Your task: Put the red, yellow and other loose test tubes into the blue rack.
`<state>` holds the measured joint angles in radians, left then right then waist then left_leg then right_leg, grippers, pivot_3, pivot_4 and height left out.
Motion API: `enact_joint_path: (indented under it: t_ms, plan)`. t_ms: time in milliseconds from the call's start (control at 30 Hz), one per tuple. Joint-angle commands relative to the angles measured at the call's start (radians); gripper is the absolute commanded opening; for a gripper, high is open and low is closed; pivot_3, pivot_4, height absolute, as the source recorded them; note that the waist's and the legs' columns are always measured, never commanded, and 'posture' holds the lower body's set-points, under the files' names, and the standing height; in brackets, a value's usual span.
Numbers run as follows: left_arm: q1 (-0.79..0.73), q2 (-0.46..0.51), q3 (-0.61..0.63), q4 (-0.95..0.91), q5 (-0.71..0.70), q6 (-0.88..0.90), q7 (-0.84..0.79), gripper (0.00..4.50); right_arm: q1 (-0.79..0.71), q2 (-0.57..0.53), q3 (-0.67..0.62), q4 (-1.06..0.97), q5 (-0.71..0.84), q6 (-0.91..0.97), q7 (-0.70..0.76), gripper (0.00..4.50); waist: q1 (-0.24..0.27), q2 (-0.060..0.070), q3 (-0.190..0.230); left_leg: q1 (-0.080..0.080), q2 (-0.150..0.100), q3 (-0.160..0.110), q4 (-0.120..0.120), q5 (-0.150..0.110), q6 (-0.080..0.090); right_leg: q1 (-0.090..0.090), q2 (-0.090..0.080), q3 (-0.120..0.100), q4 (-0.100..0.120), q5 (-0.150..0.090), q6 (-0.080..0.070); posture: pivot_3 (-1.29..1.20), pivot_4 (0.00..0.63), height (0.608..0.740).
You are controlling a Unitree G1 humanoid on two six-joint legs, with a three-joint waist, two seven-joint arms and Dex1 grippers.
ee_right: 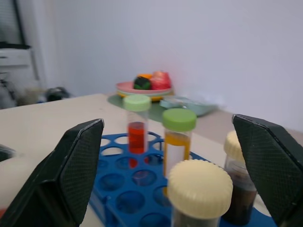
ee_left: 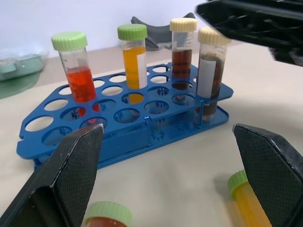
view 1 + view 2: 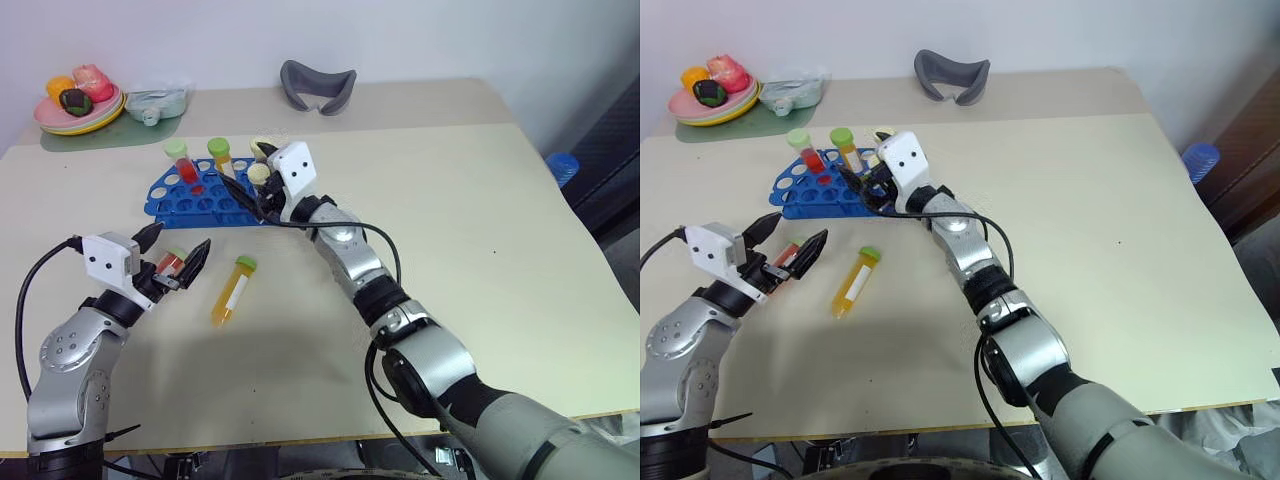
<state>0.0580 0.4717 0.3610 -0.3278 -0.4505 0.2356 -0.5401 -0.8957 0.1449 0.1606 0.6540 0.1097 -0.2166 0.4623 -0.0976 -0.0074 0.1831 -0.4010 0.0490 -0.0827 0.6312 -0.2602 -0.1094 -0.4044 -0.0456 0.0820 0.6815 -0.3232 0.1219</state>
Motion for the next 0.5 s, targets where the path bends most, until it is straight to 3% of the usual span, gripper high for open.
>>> enact_joint_path:
  t_ms: [33, 167, 367, 500]
  plan:
    - [-0.002, 0.049, 0.019, -0.075, -0.027, 0.076, 0.016, 4.5, 0.107, -0.088, -0.003, -0.335, 0.096, 0.18, 0.112, 4.44, 0.004, 0.0, 0.0, 0.0, 0.0, 0.0, 0.0, 0.0, 0.0, 0.0, 0.0, 0.0, 0.0, 0.0, 0.0, 0.0, 0.15, 0.74]
    - [-0.052, 0.133, -0.009, -0.15, -0.055, 0.245, 0.043, 4.5, 0.244, -0.35, 0.007, -0.658, 0.163, 0.431, 0.29, 4.44, 0.029, 0.0, 0.0, -0.001, -0.001, -0.001, 0.001, 0.0, 0.0, 0.001, -0.001, 0.0, -0.002, 0.0, 0.0, 0.0, 0.15, 0.74]
    - [-0.201, 0.221, -0.093, -0.259, -0.159, 0.567, 0.098, 4.5, 0.432, -0.793, 0.025, -0.925, 0.205, 0.561, 0.61, 4.44, 0.03, -0.001, 0.0, -0.002, -0.001, -0.001, 0.0, -0.001, 0.001, 0.001, -0.001, 0.0, -0.005, 0.0, 0.0, 0.0, 0.15, 0.74]
    - [-0.324, 0.266, -0.188, -0.29, -0.162, 0.773, 0.166, 4.5, 0.483, -0.864, 0.001, -0.96, 0.221, 0.579, 0.628, 4.44, 0.018, -0.001, 0.001, 0.001, -0.001, 0.0, 0.0, -0.002, 0.003, 0.003, 0.001, 0.002, -0.006, 0.0, 0.0, 0.0, 0.15, 0.74]
